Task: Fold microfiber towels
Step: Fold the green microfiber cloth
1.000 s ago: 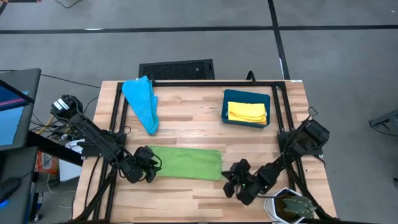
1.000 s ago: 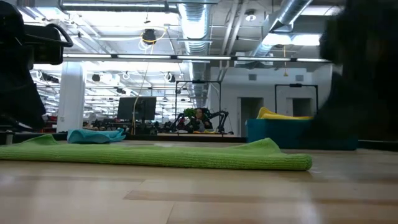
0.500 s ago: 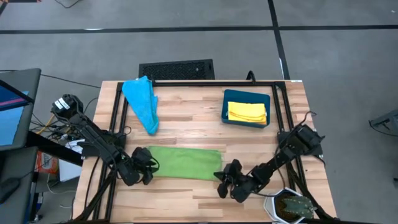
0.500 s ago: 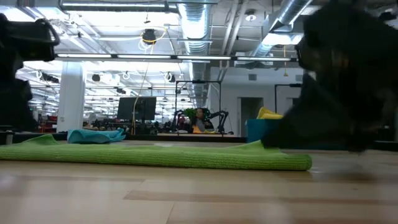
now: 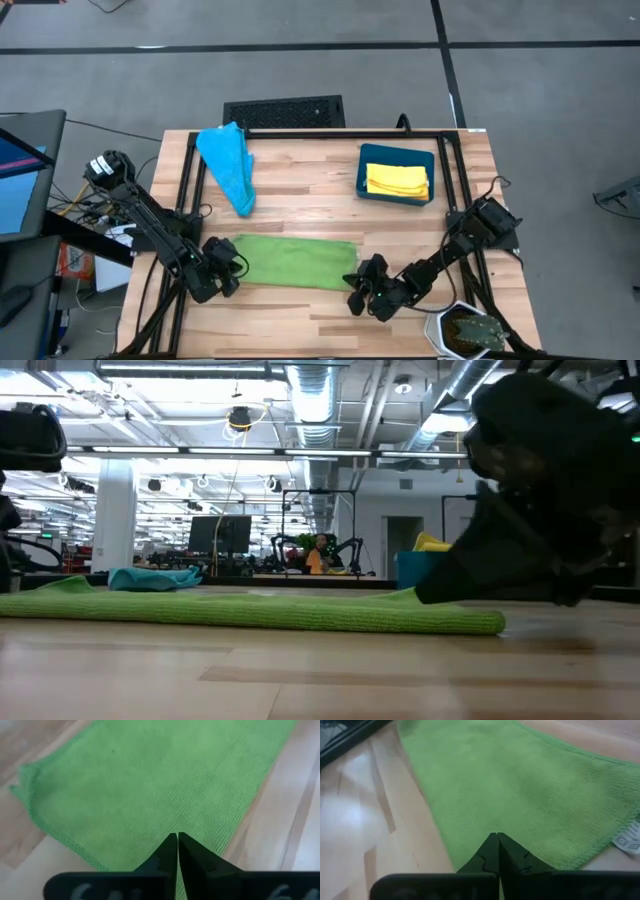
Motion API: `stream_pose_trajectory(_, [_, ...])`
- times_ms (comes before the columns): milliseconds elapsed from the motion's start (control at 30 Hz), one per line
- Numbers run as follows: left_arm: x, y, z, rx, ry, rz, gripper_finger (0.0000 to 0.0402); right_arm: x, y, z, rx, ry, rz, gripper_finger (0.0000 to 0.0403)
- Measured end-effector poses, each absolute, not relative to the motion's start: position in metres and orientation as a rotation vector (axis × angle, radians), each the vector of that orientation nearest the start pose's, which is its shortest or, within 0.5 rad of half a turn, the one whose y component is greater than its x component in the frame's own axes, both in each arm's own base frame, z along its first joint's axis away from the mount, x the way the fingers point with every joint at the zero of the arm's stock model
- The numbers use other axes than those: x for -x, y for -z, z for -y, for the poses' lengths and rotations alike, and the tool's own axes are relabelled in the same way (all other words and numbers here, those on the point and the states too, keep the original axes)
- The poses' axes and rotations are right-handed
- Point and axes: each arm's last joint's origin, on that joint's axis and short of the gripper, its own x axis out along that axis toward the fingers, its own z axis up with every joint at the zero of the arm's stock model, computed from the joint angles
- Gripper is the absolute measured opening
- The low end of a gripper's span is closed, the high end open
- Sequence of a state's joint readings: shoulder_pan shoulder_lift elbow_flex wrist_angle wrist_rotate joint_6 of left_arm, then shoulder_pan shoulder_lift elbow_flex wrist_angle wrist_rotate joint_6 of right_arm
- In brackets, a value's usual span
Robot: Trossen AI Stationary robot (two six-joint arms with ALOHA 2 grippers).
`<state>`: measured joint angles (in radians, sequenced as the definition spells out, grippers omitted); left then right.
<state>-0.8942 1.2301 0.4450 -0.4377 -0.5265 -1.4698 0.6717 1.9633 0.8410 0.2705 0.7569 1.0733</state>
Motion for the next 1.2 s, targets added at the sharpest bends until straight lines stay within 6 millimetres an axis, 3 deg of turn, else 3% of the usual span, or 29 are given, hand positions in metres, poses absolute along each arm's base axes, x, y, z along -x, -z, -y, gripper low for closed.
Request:
stream_pose_trajectory(167, [-0.117,-0.133,0.136,0.513,-0.363,-0.866,0.0001,-0.281,-0.088,-0.195,-0.499,0.391,-0.492,0.0014])
stream_pose_trajectory(433, [-0.11,-0.109,0.15,0.504,-0.419,-0.886,0.0,-0.282,-0.099,-0.206,-0.552,0.326,-0.423,0.0016])
stream_pose_trajectory(800, [-0.112,-0.102,0.156,0.558,-0.438,-0.84,0.0,-0.258,-0.08,-0.198,-0.461,0.477,-0.6,0.0017])
stream_pose_trajectory(1067, [-0.117,-0.12,0.162,0.551,-0.454,-0.895,0.0,-0.257,-0.085,-0.196,-0.43,0.475,-0.612,0.0015])
stream_pose_trajectory(1200, [-0.125,-0.138,0.166,0.537,-0.41,-0.838,0.0,-0.255,-0.109,-0.2,-0.411,0.42,-0.57,0.0019])
